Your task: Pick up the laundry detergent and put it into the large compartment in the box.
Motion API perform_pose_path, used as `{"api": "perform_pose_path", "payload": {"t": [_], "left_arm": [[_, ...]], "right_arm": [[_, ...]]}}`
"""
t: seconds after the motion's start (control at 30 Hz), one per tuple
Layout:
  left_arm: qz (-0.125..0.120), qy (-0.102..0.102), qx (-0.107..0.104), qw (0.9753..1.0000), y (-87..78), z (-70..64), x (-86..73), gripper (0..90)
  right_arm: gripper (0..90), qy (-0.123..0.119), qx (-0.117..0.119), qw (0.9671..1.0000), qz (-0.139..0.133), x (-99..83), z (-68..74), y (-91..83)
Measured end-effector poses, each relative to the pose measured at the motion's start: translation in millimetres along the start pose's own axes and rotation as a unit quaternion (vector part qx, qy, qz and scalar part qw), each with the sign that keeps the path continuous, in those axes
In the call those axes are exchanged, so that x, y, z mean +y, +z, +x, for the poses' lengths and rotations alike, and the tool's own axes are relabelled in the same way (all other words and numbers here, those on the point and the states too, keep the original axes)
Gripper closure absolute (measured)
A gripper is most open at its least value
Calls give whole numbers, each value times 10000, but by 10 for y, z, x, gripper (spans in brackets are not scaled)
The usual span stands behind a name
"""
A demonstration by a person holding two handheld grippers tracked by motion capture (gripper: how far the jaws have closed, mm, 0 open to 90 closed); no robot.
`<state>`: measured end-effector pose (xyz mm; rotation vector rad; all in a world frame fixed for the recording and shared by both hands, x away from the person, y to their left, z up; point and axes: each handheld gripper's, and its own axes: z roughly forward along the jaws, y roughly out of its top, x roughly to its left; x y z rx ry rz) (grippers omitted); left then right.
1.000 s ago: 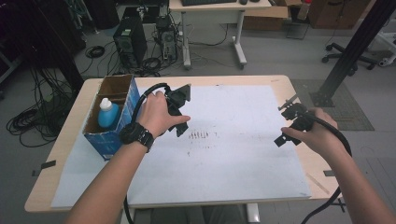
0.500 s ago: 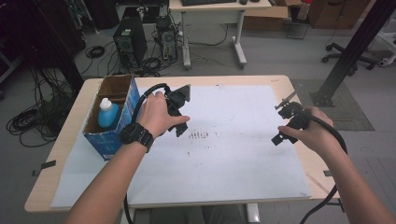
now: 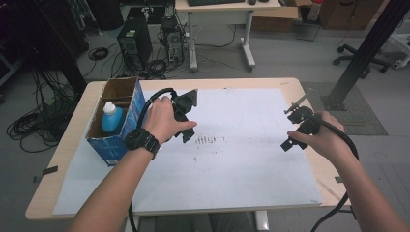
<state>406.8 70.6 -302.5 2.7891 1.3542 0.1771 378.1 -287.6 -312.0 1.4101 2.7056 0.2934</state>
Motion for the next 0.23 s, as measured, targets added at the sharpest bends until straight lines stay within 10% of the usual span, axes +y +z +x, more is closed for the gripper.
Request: {"api": "perform_pose_path", "payload": {"t": [0.23], "left_arm": [[-30,-36,-19,10000,6,-5,-11,151]], "right_arm": [[170,18,-16,10000,-1,-17,2,-10]]}}
